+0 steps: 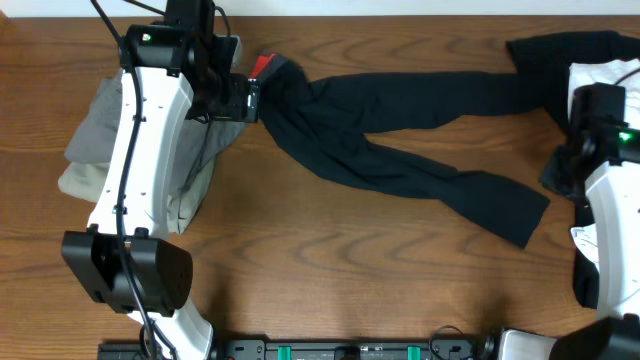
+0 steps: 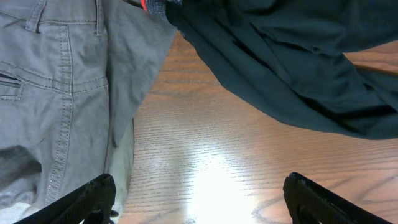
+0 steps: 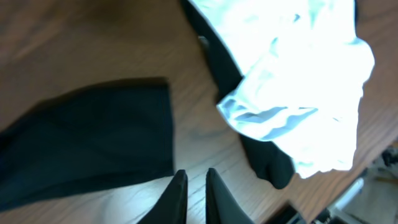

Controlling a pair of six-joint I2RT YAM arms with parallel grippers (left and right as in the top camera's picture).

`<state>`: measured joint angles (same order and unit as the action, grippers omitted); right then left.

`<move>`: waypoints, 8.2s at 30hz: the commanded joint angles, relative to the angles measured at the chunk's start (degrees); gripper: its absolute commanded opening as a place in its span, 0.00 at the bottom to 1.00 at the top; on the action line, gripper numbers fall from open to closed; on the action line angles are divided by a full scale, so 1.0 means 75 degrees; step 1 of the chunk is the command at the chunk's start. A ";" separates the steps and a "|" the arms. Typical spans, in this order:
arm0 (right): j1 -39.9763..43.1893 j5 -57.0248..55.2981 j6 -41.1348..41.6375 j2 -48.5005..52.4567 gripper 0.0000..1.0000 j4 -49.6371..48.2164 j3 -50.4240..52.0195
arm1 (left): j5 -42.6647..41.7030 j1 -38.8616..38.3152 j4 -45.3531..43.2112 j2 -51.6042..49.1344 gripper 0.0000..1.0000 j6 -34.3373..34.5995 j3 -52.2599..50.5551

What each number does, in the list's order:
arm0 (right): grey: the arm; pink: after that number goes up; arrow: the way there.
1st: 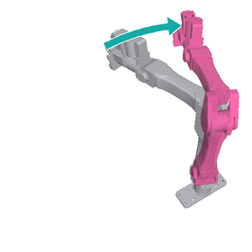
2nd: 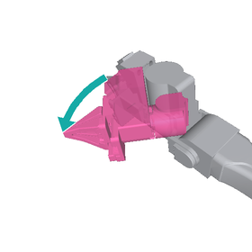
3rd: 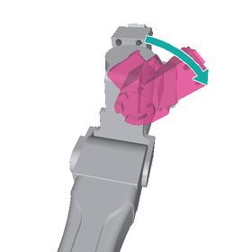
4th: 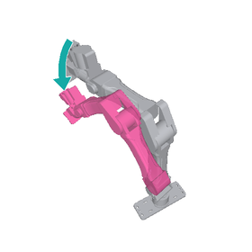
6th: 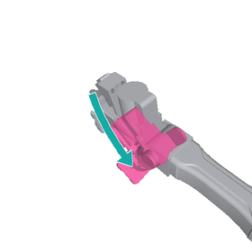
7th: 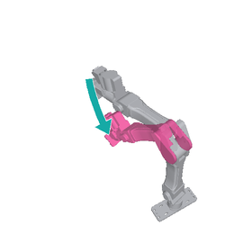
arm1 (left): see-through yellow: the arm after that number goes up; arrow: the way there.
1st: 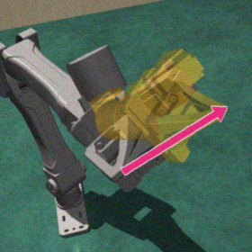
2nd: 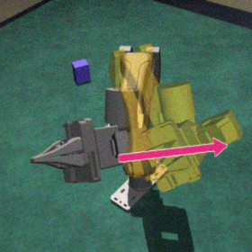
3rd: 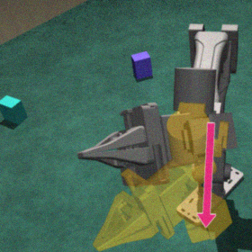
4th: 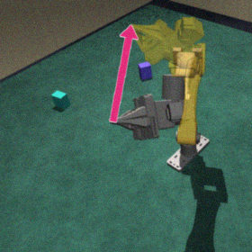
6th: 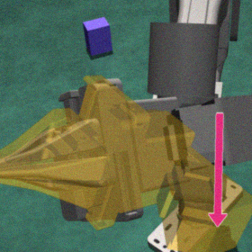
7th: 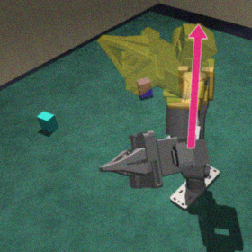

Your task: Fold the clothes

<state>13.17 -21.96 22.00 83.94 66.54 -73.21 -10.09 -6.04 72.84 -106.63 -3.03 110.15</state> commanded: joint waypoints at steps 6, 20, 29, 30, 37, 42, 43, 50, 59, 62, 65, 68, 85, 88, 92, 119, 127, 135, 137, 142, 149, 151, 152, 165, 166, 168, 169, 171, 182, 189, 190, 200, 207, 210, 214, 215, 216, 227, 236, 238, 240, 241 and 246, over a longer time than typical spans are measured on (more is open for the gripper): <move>0.0358 0.2457 -0.0694 0.0239 0.37 -0.0460 0.0166 | 0.0067 0.0032 -0.0003 -0.0073 0.88 -0.0020 -0.0044; 0.0175 0.2830 -0.0131 0.0510 0.57 -0.1513 0.3115 | 0.0067 0.0032 -0.0006 -0.0073 0.88 -0.0020 -0.0044; 0.0221 0.2649 0.0583 0.0510 0.52 -0.3404 0.4392 | 0.0067 0.0032 0.0015 -0.0073 0.88 -0.0020 -0.0044; 0.0227 0.2518 0.0606 0.0510 0.52 -0.3538 0.4514 | 0.0067 0.0032 0.0029 -0.0073 0.88 -0.0020 -0.0044; 0.0423 0.2043 0.0799 0.0440 0.09 -0.3544 0.4587 | 0.0067 0.0032 0.0023 -0.0073 0.88 -0.0020 -0.0044; 0.0420 0.2110 0.0583 -0.0119 0.01 -0.2387 0.3751 | 0.0067 0.0032 0.0023 -0.0073 0.88 -0.0020 -0.0044; 0.0420 0.2142 0.0455 -0.0289 0.01 -0.2124 0.3552 | 0.0067 0.0032 0.0023 -0.0073 0.88 -0.0020 -0.0044; 0.0423 0.2159 0.0367 -0.1250 0.01 -0.0898 0.2766 | 0.0070 0.0032 0.0023 -0.0073 0.88 -0.0020 -0.0044; 0.0460 0.2124 0.0557 -0.1020 0.48 -0.1833 0.3547 | 0.0067 0.0032 0.0026 -0.0073 0.88 -0.0020 -0.0044; 0.0612 0.2130 0.0729 -0.0769 0.49 -0.2495 0.3870 | 0.0067 0.0032 0.0032 -0.0073 0.88 -0.0020 -0.0044; 0.0784 0.2130 0.0898 -0.0495 0.49 -0.2920 0.4127 | 0.0067 0.0032 0.0032 -0.0073 0.88 -0.0020 -0.0044; 0.0979 0.2130 0.1035 -0.0233 0.49 -0.3013 0.4220 | 0.0070 0.0032 0.0029 -0.0073 0.88 -0.0023 -0.0044; 0.1099 0.1926 0.1008 0.0050 0.47 -0.3450 0.4325 | 0.0070 0.0032 0.0029 -0.0073 0.88 -0.0023 -0.0044; 0.1099 0.1929 0.1043 0.0052 0.46 -0.3617 0.4450 | 0.0070 0.0032 0.0032 -0.0073 0.88 -0.0023 -0.0044; 0.1099 0.1929 0.1087 0.0052 0.45 -0.3934 0.4709 | 0.0070 0.0032 0.0032 -0.0073 0.89 -0.0023 -0.0044; 0.1116 0.2381 0.0373 -0.1562 0.01 -0.1067 0.2352 | 0.0070 0.0032 0.0006 -0.0073 0.88 -0.0050 -0.0044; 0.1827 0.2352 0.0848 -0.0469 0.03 -0.3485 0.2352 | 0.0070 0.0032 0.0003 -0.0073 0.88 -0.0050 -0.0044; 0.2256 0.2532 0.1110 0.1195 0.05 -0.5476 0.2349 | 0.0070 0.0032 0.0003 -0.0073 0.88 -0.0052 -0.0044; 0.2264 0.2532 0.0985 0.1454 0.16 -0.5817 0.2349 | 0.0070 0.0032 0.0009 -0.0073 0.88 -0.0050 -0.0044; 0.2465 0.2763 0.0828 0.1582 0.46 -0.5965 0.2343 | 0.0073 0.0032 0.0090 -0.0073 0.88 -0.0052 -0.0044; 0.2684 0.3378 0.0682 0.1512 0.53 -0.3832 0.2413 | 0.0070 0.0032 0.0119 -0.0073 0.89 -0.0050 -0.0058; 0.2655 0.3343 0.0688 0.1512 0.54 -0.3608 0.2573 | 0.0070 0.0032 0.0114 -0.0073 0.88 -0.0050 -0.0058; 0.2634 0.3366 0.0691 0.1512 0.54 -0.3663 0.2725 | 0.0070 0.0032 0.0108 -0.0073 0.89 -0.0050 -0.0058; 0.2783 0.3722 0.0201 0.1207 0.14 -0.4532 0.2964 | 0.0070 0.0032 0.0079 -0.0073 0.89 -0.0052 -0.0058; 0.2856 0.3518 0.0204 0.1090 0.14 -0.4296 0.2716 | 0.0073 0.0032 0.0076 -0.0073 0.89 -0.0052 -0.0058; 0.2987 0.3077 0.0204 0.0874 0.13 -0.3896 0.2206 | 0.0070 0.0032 0.0073 -0.0073 0.89 -0.0050 -0.0058; 0.3054 0.2885 0.0207 0.0761 0.13 -0.3724 0.1941 | 0.0070 0.0032 0.0076 -0.0073 0.89 -0.0050 -0.0058; 0.3165 0.2812 0.0233 0.0574 0.12 -0.3547 0.1507 | 0.0070 0.0032 0.0085 -0.0073 0.89 -0.0047 -0.0061; 0.3232 0.2763 0.0379 0.0370 0.13 -0.3150 0.0656 | -0.0618 0.0017 -0.1393 -0.0073 1.00 0.0312 -0.1792; 0.3066 0.3844 0.0370 0.0458 0.23 -0.2900 0.0755 | -0.1352 -0.0029 -0.4237 -0.0076 1.00 0.0574 -0.3739; 0.3019 0.3928 0.0367 0.0460 0.25 -0.2897 0.0775 | -0.1416 -0.0064 -0.4596 -0.0073 0.96 0.0621 -0.3975; 0.2396 0.4051 0.0251 0.0460 0.27 -0.2871 0.0793 | -0.1425 -0.0670 -0.8000 -0.0682 0.68 0.1545 -0.5301; 0.2226 0.4048 0.0134 0.0460 0.28 -0.2859 0.0790 | -0.1428 -0.0790 -0.8137 -0.1341 0.07 0.2366 -0.5298; 0.2226 0.4048 0.0140 0.0460 0.28 -0.2868 0.0790 | -0.1422 -0.0778 -0.7382 -0.1148 0.06 0.2425 -0.5281; 0.2226 0.4048 0.0140 0.0460 0.28 -0.2926 0.0790 | -0.1390 -0.0761 -0.5922 -0.0638 0.06 0.2419 -0.5251; 0.2226 0.4045 0.0140 0.0460 0.28 -0.2943 0.0790 | -0.1370 -0.0764 -0.5537 -0.0472 0.06 0.2422 -0.5251; 0.2226 0.4045 0.0140 0.0460 0.28 -0.2961 0.0790 | -0.1370 -0.0764 -0.5202 -0.0332 0.06 0.2422 -0.5251; 0.2226 0.4042 0.0140 0.0460 0.30 -0.3107 0.0790 | -0.1306 -0.0944 -0.2407 0.1160 0.34 0.2454 -0.5243; 0.2226 0.4045 0.0143 0.0460 0.31 -0.3150 0.0790 | 0.1040 -0.0903 -0.3558 0.2331 0.80 0.1848 -0.5138; 0.2226 0.4045 0.0143 0.0460 0.32 -0.3162 0.0790 | 0.1037 -0.0903 -0.3835 0.2133 0.80 0.1571 -0.5144; 0.2226 0.4048 0.0143 0.0460 0.33 -0.3153 0.0790 | 0.1037 -0.0906 -0.3969 0.1778 0.80 0.1338 -0.5144; 0.2226 0.4045 0.0143 0.0460 0.33 -0.3139 0.0790 | 0.1032 -0.0906 -0.4025 0.1571 0.80 0.1221 -0.5144; 0.2226 0.4048 0.0143 0.0460 0.33 -0.3133 0.0790 | 0.0994 -0.0909 -0.4491 0.0490 0.80 0.0554 -0.5144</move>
<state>30.46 8.16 23.79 87.07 43.00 -67.70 -3.99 -12.97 39.94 -99.39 5.96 71.07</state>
